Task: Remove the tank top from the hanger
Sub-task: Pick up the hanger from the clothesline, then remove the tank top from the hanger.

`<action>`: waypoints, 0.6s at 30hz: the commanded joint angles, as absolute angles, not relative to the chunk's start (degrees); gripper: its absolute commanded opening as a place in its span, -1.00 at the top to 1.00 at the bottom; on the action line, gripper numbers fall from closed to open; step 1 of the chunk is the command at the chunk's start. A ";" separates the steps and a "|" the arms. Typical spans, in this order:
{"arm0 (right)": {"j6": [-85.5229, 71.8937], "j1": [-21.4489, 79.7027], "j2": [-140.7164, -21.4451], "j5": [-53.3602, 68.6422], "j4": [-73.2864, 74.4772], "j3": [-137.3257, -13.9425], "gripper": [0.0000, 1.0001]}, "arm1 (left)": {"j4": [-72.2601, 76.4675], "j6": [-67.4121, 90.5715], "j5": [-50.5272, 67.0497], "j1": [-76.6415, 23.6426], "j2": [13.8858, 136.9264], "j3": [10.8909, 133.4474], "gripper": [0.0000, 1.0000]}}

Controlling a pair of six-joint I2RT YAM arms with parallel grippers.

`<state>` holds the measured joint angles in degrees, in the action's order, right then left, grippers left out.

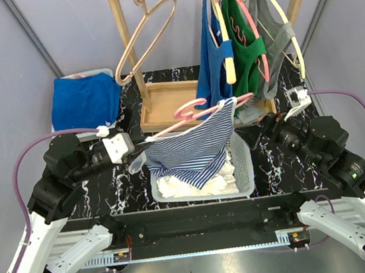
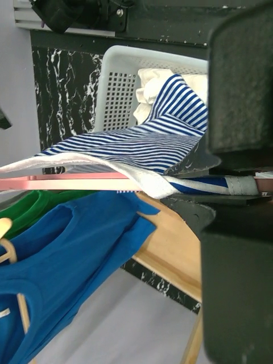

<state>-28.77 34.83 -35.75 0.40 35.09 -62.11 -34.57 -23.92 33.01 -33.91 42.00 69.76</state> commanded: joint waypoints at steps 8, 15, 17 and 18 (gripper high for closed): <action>-25.93 34.98 -39.28 8.61 18.37 -60.21 -0.73 | -28.04 -19.87 36.91 -34.01 41.66 68.82 1.00; -25.31 34.98 -40.87 8.35 15.47 -59.41 -0.71 | -27.95 -18.63 37.71 -34.01 41.84 69.96 1.00; -25.31 34.89 -41.39 8.52 14.94 -59.50 -0.71 | -27.86 -18.46 37.79 -34.01 41.84 69.96 1.00; -25.23 34.98 -41.57 8.79 14.68 -59.50 -0.71 | -27.86 -18.37 38.05 -34.10 41.92 69.87 1.00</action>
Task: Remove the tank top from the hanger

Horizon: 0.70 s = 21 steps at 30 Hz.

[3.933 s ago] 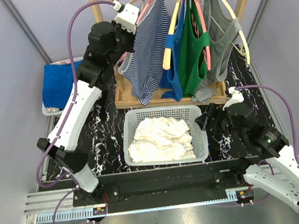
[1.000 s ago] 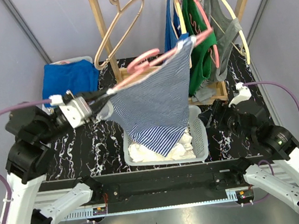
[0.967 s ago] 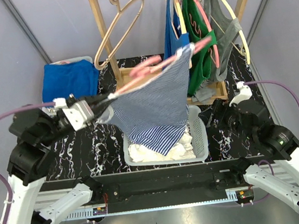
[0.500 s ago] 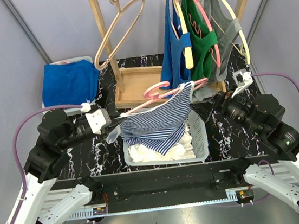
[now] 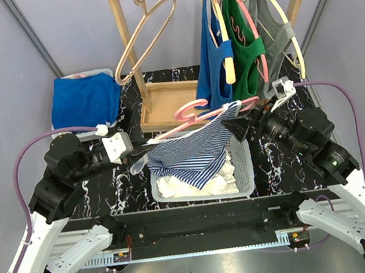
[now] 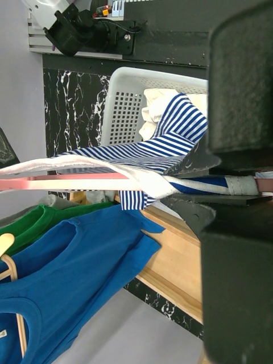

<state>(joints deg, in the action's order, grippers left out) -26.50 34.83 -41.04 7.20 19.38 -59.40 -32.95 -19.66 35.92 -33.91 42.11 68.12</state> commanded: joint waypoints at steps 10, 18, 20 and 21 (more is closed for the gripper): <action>-29.26 34.98 -43.51 11.60 11.34 -59.06 -0.59 | -27.16 -18.02 37.79 -34.01 42.80 69.70 1.00; -31.11 34.98 -40.96 9.49 16.43 -58.80 -0.42 | -25.84 -18.28 37.00 -34.01 43.42 69.70 1.00; -31.29 34.98 -40.08 8.79 18.18 -58.54 -0.36 | -25.58 -18.37 36.65 -34.10 43.50 69.70 1.00; -31.46 34.98 -39.21 8.44 18.63 -58.10 -0.29 | -25.40 -18.54 36.56 -34.10 43.59 69.70 1.00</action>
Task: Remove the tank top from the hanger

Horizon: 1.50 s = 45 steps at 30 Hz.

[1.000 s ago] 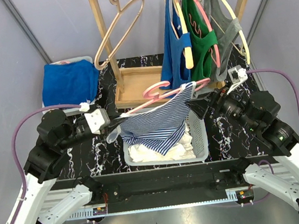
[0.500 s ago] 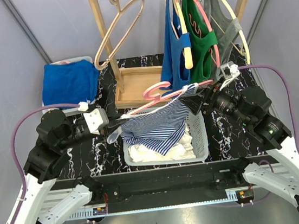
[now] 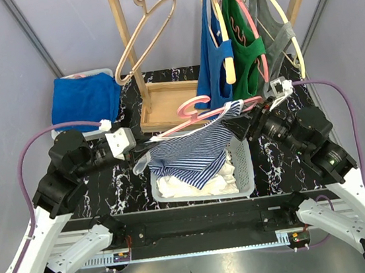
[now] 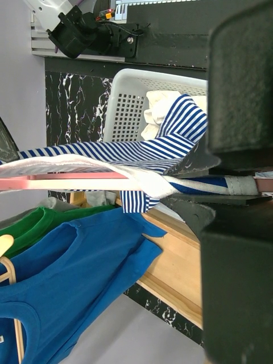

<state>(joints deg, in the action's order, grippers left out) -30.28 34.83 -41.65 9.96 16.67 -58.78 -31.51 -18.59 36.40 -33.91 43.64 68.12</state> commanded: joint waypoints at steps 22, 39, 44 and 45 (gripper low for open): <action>-31.03 34.98 -39.64 1.24 18.45 -57.21 0.99 | -24.87 -18.46 35.86 -34.10 42.54 69.35 1.00; -32.08 34.98 -37.71 -35.77 34.28 -66.01 1.00 | -34.54 -25.66 30.06 -34.01 34.72 66.53 1.00; -33.75 34.98 -38.32 -45.51 38.23 -66.01 1.00 | -36.38 -26.98 28.83 -34.01 33.93 66.88 1.00; -33.84 34.98 -38.32 -46.75 38.41 -65.92 1.00 | -36.82 -27.33 28.83 -34.01 33.84 67.23 1.00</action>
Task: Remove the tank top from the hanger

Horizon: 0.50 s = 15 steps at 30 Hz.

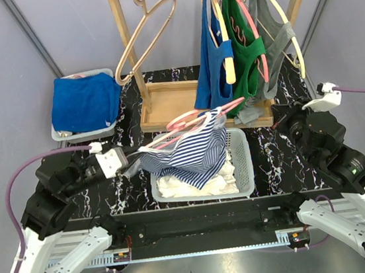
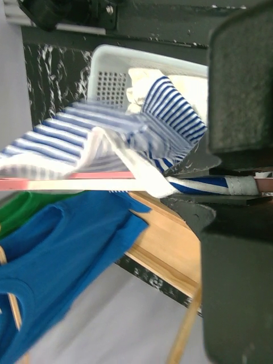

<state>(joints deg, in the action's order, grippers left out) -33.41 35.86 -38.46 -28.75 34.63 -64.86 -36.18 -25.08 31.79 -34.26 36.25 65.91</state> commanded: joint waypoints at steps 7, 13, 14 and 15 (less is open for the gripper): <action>-28.51 34.98 -40.08 -32.90 31.41 -64.36 1.00 | -40.52 -29.53 29.88 -34.01 32.70 67.41 1.00; -25.57 34.98 -42.71 5.69 20.13 -59.15 0.04 | -37.45 -29.09 31.11 -34.01 34.71 67.41 1.00; -25.58 34.98 -42.71 6.58 19.69 -58.98 -0.10 | -37.18 -28.66 31.37 -34.01 35.06 67.67 1.00; -25.58 34.98 -42.54 5.98 19.43 -58.80 -0.17 | -36.83 -28.30 31.46 -34.10 35.50 67.76 1.00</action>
<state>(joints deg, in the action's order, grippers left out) -27.75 34.98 -41.63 -10.33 26.17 -59.81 -42.54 -28.71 30.85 -34.06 33.52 66.08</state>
